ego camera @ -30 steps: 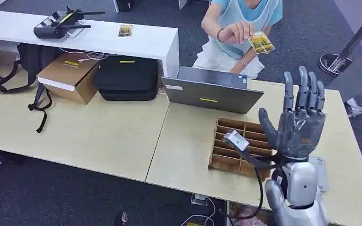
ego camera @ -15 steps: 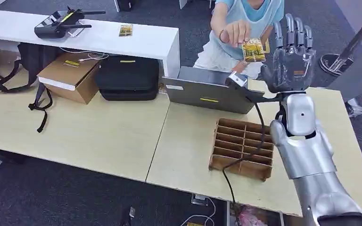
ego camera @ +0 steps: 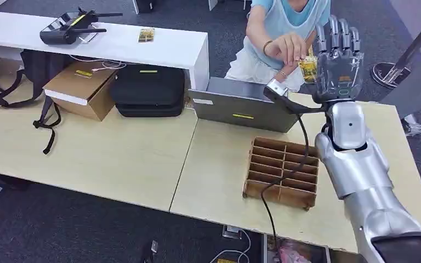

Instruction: Pass the card to the sensor for recognition and then transmit it.

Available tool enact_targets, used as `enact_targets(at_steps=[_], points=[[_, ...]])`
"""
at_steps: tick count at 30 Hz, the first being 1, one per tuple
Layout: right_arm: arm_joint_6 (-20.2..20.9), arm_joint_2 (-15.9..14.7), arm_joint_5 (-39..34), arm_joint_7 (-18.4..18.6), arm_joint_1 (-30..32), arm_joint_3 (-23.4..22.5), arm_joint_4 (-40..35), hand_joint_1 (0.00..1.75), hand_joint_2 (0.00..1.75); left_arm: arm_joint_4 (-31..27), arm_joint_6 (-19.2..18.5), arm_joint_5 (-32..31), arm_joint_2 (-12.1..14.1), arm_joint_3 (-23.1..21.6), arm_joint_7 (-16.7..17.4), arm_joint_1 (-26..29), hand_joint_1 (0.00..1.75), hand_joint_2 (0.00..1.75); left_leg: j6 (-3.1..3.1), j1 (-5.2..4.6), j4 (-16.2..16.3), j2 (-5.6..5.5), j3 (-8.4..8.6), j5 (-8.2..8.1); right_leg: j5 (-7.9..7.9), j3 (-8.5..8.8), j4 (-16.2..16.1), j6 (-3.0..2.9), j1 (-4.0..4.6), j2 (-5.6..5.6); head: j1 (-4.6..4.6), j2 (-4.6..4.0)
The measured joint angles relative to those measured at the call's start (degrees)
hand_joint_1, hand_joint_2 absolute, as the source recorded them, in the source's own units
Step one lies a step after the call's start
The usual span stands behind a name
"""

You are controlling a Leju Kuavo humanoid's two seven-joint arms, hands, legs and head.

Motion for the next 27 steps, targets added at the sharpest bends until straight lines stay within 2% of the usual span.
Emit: enact_targets(at_steps=[4,5,6,7,9,12,15,19,22,27], points=[[-0.09,0.00,0.00,-0.02,-0.23,0.04,0.68,0.00,1.75,0.02,0.00,0.00,0.00,0.00,0.00,-0.13,0.00,1.75,0.00,0.00,0.00,0.00,-0.01,0.00,0.00,0.00,0.00,0.00,0.00,0.00,0.02,0.00],[-0.11,0.00,0.00,-0.02,-0.27,0.04,0.83,0.07,1.75,0.02,0.00,0.00,0.00,0.00,0.00,-0.17,0.00,1.75,0.00,0.00,0.00,0.00,-0.01,0.00,0.00,0.00,0.00,0.00,0.00,0.00,0.02,0.00],[-0.22,0.00,-0.07,-0.02,-0.27,0.04,0.90,0.68,1.75,0.02,0.00,0.02,0.00,0.00,0.00,-0.20,0.00,1.75,0.00,0.00,0.00,0.00,-0.01,0.00,0.00,0.00,0.00,0.00,0.00,0.00,0.02,0.00],[-0.52,0.00,-0.20,-0.02,-0.28,0.04,0.94,1.40,1.75,0.02,0.00,0.02,0.00,0.00,0.02,-0.21,0.00,1.75,0.00,0.00,0.00,0.00,-0.01,0.00,0.00,-0.01,0.00,0.00,0.00,0.00,0.02,0.00],[-1.27,0.00,-0.52,-0.09,-0.32,0.04,1.14,1.47,1.75,0.02,0.00,0.11,0.00,0.00,0.00,-0.26,0.00,1.75,0.00,0.00,0.00,0.00,-0.01,0.00,0.00,-0.01,0.00,0.00,0.00,0.00,0.02,0.00],[-3.32,0.00,-1.27,-0.33,-0.33,0.04,1.36,1.73,1.75,0.02,0.00,0.17,0.00,0.00,0.00,-0.38,0.00,1.75,0.00,0.00,0.00,0.00,0.00,0.00,0.00,-0.01,0.00,0.00,0.00,0.00,0.02,0.00],[-4.94,0.00,-1.99,-0.59,-0.32,0.04,1.36,1.62,1.75,0.02,0.00,0.17,0.00,0.00,0.00,-0.42,0.00,1.75,0.00,0.00,0.00,0.00,0.00,0.00,0.00,-0.01,0.00,0.00,0.00,0.00,0.02,0.00],[-6.54,0.00,-3.28,-1.40,-0.37,0.04,1.31,1.59,1.75,0.02,0.00,0.96,0.13,0.00,0.00,-0.41,0.00,1.75,0.00,0.00,0.00,0.00,-0.01,0.00,0.00,-0.01,0.00,0.00,0.00,0.00,0.02,0.00],[-7.06,0.00,-3.84,-1.64,-0.44,0.04,1.18,1.75,1.75,0.02,0.00,1.22,0.35,0.00,0.00,-0.39,0.00,1.75,0.00,0.00,0.00,0.00,-0.01,0.00,0.00,-0.01,0.00,0.00,0.00,0.00,0.02,0.00],[-7.91,-0.06,-4.72,-1.77,-0.50,-0.09,1.12,1.75,1.75,0.02,0.00,1.40,0.63,0.00,0.00,-0.39,0.00,1.75,0.00,0.00,0.00,0.00,0.00,0.00,0.00,-0.02,0.00,0.00,0.00,0.00,0.02,0.00]])
